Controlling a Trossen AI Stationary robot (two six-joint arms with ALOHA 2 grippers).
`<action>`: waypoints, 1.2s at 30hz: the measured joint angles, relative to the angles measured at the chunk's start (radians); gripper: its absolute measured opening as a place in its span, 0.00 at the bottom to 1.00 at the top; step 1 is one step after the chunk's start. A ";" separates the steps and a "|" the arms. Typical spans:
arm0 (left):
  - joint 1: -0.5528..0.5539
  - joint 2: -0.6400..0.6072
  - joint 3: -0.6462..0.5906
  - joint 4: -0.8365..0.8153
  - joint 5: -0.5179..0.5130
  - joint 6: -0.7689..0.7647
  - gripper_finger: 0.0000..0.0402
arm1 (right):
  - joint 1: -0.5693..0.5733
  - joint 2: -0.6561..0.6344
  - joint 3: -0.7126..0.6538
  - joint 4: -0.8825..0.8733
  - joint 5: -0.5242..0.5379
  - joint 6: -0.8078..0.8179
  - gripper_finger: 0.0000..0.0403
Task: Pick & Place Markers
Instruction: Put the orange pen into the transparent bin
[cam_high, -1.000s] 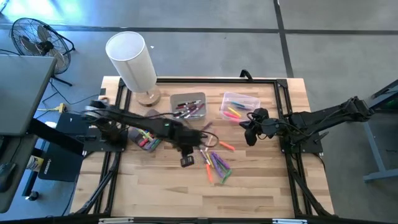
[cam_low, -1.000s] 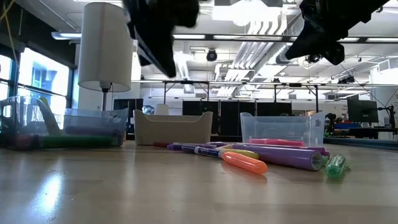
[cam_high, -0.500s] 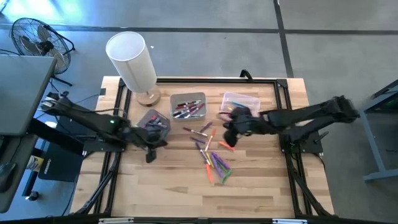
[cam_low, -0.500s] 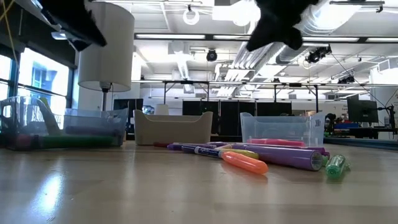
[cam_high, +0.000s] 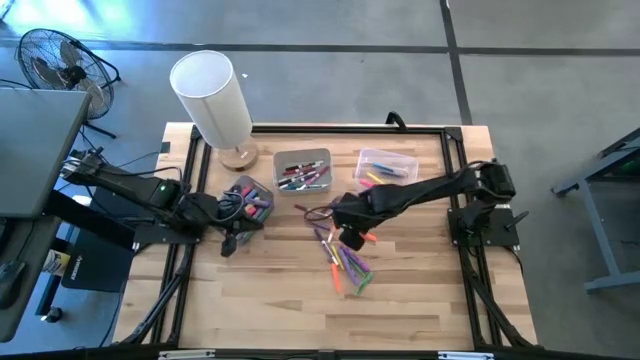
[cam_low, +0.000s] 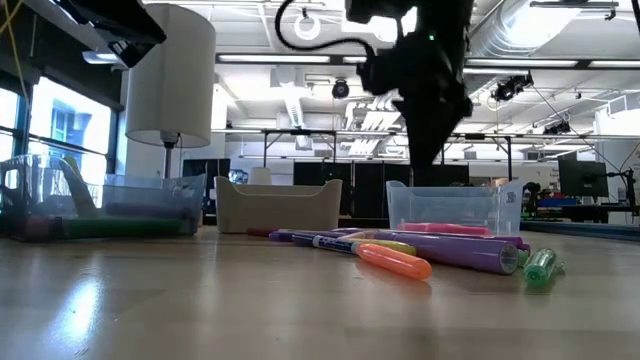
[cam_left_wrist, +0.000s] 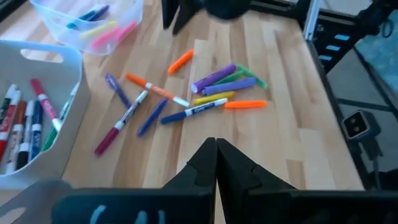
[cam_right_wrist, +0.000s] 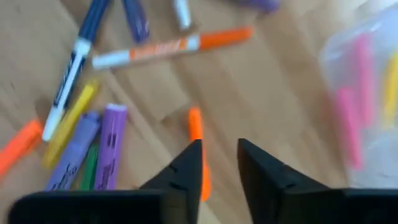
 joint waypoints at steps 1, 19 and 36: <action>0.000 0.003 0.000 0.001 0.011 0.000 0.00 | 0.000 0.011 -0.009 0.008 -0.021 0.000 0.23; 0.000 0.026 0.000 0.000 0.032 -0.003 0.00 | 0.034 0.041 -0.255 0.284 -0.115 0.072 0.33; 0.000 0.027 0.000 0.001 0.029 -0.007 0.00 | 0.057 0.028 -0.375 0.395 -0.132 0.222 0.07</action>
